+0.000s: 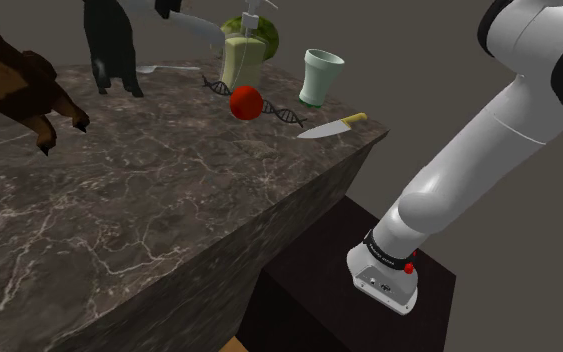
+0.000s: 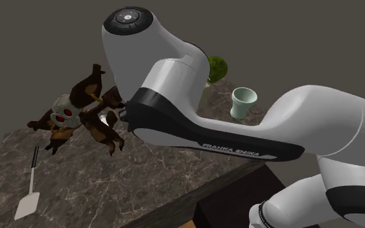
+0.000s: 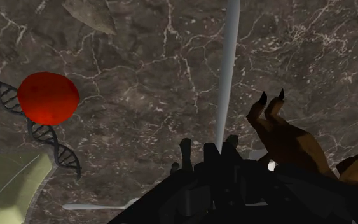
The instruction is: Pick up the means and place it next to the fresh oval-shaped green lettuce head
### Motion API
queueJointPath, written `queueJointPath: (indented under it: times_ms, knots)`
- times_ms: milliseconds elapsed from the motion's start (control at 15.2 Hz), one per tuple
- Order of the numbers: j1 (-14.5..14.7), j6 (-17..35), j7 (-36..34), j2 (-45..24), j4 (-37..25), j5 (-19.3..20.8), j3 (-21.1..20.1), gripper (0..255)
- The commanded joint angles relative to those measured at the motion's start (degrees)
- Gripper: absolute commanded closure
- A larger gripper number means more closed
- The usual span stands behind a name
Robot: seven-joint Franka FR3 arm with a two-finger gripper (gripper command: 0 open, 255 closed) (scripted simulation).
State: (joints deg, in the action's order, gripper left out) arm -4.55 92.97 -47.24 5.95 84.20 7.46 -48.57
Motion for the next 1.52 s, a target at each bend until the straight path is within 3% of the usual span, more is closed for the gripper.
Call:
queueJointPath:
  times_ms: [0,264,462,726,1452]
  knots:
    - [0.09,-1.84,-0.29,-1.18,-2.52,0.98,-0.55,255]
    - [0.69,-5.43,-1.23,-3.95,-7.66,3.44,-1.92,255]
    - [-2.20,-3.18,5.58,1.98,-2.58,-2.43,3.28,255]
    - [-3.96,-1.35,13.38,7.14,2.51,-7.05,9.86,255]
    - [-7.63,1.28,30.84,12.11,9.42,-11.39,23.67,255]
